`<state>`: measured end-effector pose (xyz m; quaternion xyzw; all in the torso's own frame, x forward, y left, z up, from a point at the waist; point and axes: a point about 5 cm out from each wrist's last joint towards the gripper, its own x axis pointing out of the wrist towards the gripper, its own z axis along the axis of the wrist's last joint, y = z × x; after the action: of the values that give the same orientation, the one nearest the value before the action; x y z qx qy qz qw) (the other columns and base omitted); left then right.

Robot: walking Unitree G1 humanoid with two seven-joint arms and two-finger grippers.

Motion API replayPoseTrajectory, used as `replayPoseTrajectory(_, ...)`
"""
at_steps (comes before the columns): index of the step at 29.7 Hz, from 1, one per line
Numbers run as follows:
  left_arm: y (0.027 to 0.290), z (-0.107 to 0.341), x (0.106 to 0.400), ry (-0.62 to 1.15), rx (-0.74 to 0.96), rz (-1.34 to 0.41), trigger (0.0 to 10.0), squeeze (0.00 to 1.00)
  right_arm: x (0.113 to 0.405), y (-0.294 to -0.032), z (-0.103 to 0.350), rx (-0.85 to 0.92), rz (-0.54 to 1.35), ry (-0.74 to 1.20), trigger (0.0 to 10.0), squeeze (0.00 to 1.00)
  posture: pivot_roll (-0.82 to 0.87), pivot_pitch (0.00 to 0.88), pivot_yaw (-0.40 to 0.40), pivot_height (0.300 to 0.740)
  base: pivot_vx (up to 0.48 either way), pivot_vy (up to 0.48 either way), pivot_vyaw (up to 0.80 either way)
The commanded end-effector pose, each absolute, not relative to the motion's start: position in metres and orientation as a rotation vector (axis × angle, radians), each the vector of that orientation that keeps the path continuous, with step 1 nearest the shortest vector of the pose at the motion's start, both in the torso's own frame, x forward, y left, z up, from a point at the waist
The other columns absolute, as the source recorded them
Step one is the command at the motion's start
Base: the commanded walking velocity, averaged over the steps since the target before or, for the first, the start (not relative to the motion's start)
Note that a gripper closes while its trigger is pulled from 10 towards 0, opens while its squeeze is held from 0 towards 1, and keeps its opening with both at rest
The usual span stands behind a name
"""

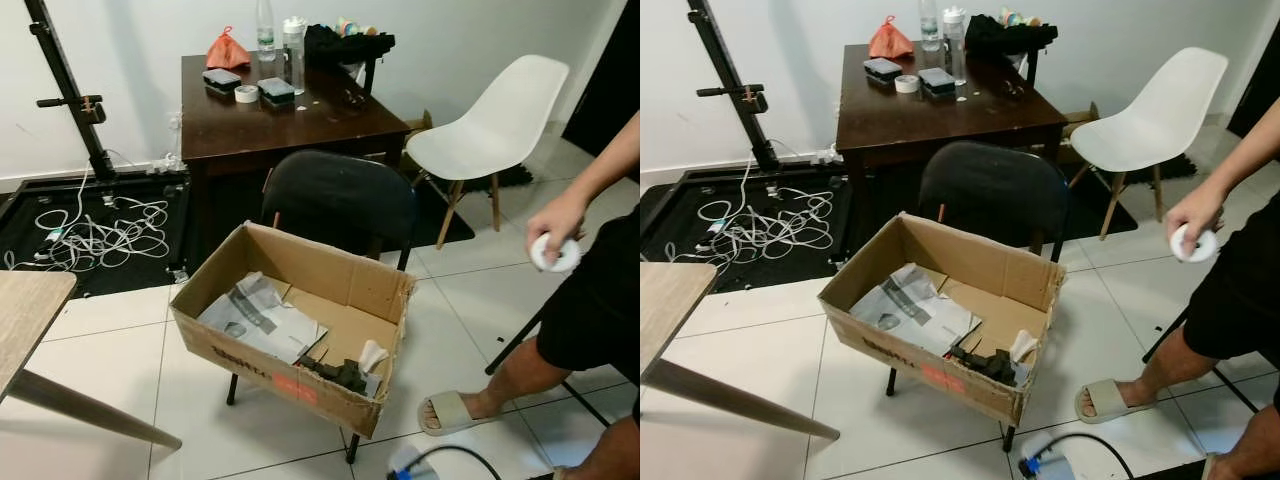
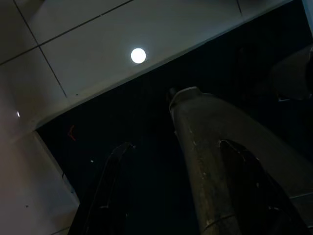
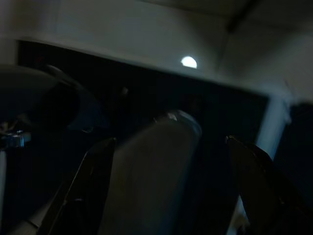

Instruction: Picking trash to rubbish bin

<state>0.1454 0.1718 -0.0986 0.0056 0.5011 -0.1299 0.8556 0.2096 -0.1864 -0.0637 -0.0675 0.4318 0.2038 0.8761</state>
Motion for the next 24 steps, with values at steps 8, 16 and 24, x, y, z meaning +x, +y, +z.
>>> replayPoseTrajectory(8, 0.170, -0.106, 0.127, 1.134, -0.004, -0.258, 10.0, 0.00, 0.163, -0.218, -0.087, -0.174, 0.181, 1.068, 10.0, 0.00, -0.12, 0.104, 0.024, 0.740, 0.000, 0.000, 0.49)
replayPoseTrajectory(16, 0.169, -0.107, 0.126, 1.140, -0.001, -0.257, 10.0, 0.00, 0.154, -0.222, -0.090, -0.200, 0.146, 1.100, 10.0, 0.00, -0.12, 0.092, 0.024, 0.740, 0.000, 0.000, 0.65)
replayPoseTrajectory(24, 0.169, -0.105, 0.132, 1.127, 0.004, -0.265, 10.0, 0.00, 0.160, -0.216, -0.089, -0.226, 0.172, 1.089, 10.0, 0.00, -0.12, 0.081, 0.025, 0.740, 0.000, 0.000, 0.66)
